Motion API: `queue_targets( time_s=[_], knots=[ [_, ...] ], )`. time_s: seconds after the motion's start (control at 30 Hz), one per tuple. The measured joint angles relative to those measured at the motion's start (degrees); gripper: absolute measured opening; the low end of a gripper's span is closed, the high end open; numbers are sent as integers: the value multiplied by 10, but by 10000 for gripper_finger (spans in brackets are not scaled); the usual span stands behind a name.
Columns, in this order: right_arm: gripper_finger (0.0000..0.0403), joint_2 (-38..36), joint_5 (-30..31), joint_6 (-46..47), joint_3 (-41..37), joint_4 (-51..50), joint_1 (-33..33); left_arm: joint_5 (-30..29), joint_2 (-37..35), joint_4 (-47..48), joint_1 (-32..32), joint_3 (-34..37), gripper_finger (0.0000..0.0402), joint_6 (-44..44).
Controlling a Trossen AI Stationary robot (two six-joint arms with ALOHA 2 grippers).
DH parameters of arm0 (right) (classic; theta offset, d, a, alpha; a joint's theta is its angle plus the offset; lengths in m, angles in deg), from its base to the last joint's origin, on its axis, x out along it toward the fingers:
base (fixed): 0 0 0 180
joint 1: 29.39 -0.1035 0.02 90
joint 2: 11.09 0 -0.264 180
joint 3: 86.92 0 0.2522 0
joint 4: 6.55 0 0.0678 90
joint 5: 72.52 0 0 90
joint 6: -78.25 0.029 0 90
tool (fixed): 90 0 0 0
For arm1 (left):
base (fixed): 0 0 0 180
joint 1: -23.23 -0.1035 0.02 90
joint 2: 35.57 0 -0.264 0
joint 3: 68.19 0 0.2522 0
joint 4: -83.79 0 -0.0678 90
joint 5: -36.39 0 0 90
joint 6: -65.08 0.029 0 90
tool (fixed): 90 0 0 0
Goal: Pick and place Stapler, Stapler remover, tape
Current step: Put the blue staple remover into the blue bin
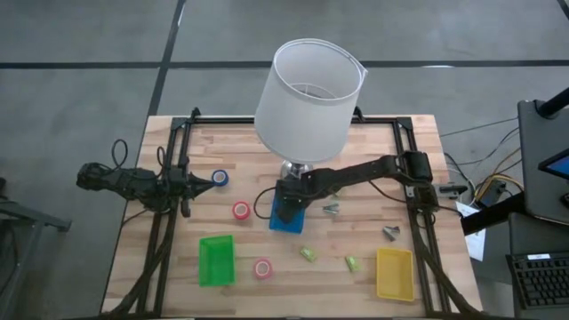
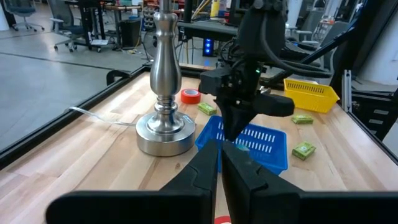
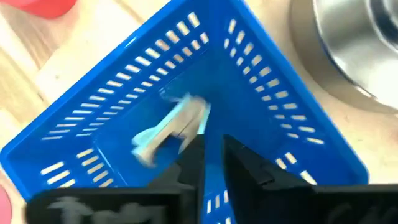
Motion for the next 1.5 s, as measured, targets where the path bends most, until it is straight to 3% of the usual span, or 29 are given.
queue_targets(
  time_s=[0.2,0.43,0.7,1.03,1.2,1.33,1.5],
  knots=[
    [116,-20,-24,-24,1,-3,-1,0,0,0,0,0,23,0],
    [141,-87,-3,-49,-8,-80,-26,0,0,0,0,0,23,0],
    [125,-184,-9,-113,-108,-122,-49,0,0,0,0,0,23,0],
    [107,-285,-49,-186,-316,-22,-17,0,0,0,0,0,23,0],
    [109,-302,-45,-273,-344,-21,-7,0,1,1,0,0,23,0],
    [106,-298,0,-326,-350,-10,-6,0,0,1,0,0,23,0],
    [96,-289,12,-330,-353,14,-4,0,1,1,0,0,23,0]
  ],
)
